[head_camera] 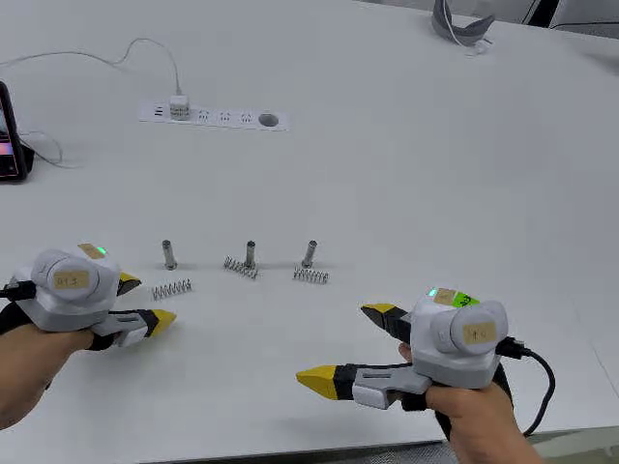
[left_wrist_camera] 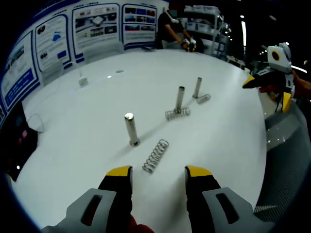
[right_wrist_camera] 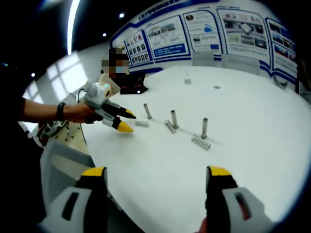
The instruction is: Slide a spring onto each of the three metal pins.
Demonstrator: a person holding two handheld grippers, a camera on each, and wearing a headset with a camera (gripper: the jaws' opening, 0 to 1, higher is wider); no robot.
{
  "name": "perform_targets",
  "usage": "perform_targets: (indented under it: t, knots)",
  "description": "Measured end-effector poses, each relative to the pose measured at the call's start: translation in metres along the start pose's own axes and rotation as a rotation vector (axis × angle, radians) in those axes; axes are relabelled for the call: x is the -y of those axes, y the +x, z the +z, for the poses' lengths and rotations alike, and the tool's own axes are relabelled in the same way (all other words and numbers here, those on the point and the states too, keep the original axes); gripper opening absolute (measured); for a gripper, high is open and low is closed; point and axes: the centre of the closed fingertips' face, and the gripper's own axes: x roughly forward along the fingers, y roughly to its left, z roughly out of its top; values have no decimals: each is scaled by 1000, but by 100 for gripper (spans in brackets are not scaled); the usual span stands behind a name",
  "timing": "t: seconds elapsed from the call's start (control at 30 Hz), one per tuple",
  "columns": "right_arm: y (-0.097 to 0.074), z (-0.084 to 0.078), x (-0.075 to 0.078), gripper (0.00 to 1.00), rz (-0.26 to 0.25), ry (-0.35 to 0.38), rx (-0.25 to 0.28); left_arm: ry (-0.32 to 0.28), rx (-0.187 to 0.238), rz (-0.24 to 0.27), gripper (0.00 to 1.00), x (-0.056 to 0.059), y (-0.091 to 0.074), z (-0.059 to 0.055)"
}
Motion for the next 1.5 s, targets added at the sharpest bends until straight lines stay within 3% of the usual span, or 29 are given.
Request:
perform_targets:
  t: [0.4, 0.5, 0.6, 0.77, 0.93, 1.1, 1.5]
  knots:
    - [1, -3, -7, 84, 12, 3, 3, 60, 14, -26, 25, -2, 13, 6]
    - [0, -4, -13, 84, 30, 23, 13, 68, 5, -18, 23, -6, 20, 6]
    - [0, -11, -18, 84, 42, -13, -33, 65, 9, -11, 20, -6, 22, 8]
    - [0, -8, -18, 83, 48, -2, -22, 103, 7, 5, 11, -5, 23, 10]
    - [3, -6, -19, 83, 58, -14, -35, 77, -1, 17, 10, -7, 20, 9]
    - [4, -2, -21, 83, 62, -18, -33, 2, -15, 16, 10, -7, 12, 3]
    - [10, -3, -24, 82, 100, -22, -42, -49, 31, 53, 10, -2, -17, -5]
